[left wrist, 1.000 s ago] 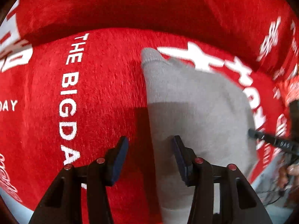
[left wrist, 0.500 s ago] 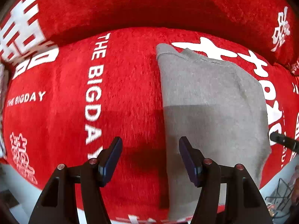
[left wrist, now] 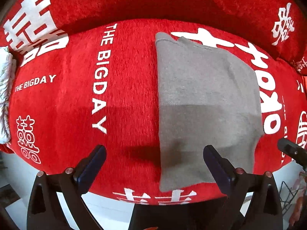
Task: Fold small clothes
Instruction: 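Lower the folded sweater onto the blanket and open both tools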
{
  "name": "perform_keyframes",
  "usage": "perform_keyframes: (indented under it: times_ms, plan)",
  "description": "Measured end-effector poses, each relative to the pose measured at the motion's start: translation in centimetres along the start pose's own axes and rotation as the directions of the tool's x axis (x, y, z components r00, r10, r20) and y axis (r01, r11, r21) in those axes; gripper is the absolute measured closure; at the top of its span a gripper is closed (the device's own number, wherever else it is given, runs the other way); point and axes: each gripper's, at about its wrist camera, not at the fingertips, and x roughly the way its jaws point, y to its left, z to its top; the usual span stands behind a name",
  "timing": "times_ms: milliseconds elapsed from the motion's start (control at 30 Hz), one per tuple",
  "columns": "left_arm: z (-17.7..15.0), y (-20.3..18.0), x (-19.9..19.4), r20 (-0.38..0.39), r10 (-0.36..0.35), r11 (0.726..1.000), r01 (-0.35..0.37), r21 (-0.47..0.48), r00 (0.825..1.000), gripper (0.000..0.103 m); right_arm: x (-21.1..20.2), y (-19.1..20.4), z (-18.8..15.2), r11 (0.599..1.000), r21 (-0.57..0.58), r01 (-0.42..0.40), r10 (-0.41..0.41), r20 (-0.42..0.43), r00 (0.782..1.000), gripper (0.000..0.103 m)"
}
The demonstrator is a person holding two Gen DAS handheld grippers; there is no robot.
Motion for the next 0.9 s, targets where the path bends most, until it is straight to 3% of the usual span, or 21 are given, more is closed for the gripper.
perform_keyframes:
  times_ms: [200,267,900]
  plan:
    - [-0.8,-0.4,-1.8,0.034,0.025,1.0,-0.025,0.014,0.999,0.002,-1.4,1.4,-0.9,0.994,-0.045,0.103,-0.102,0.036,0.994,0.012]
    - [-0.9,-0.4,-2.1,0.041,0.032,0.999,-0.033,0.015,0.999,0.002,-1.7,1.6,-1.2,0.992,-0.044,0.12,-0.118,0.042,0.992,0.0]
    - [-2.2,-0.4,-4.5,0.069,0.054,0.998,-0.055,0.005,0.996,0.002,-3.6,2.7,-1.7,0.989,-0.036,0.141,-0.139,0.053,0.989,0.0]
